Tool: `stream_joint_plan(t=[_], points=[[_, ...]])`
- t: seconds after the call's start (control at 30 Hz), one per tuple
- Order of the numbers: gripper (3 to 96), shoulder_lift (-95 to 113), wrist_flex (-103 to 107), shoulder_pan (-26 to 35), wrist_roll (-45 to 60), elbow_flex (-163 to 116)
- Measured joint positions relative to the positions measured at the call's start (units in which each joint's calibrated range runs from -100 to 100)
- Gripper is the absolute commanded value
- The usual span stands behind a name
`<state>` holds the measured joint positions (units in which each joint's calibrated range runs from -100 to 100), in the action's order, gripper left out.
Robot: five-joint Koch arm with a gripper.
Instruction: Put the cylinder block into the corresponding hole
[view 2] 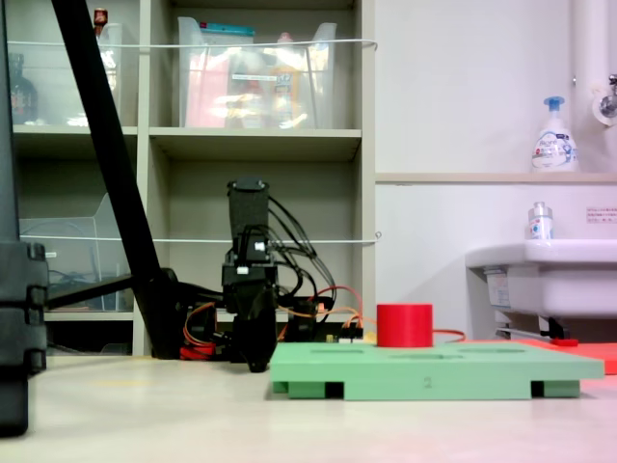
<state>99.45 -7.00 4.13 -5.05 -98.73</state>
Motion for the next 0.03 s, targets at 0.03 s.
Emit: stream_joint_plan(t=[0.03], points=[[49.3,0.0,-0.1,0.0,0.0,0.1]])
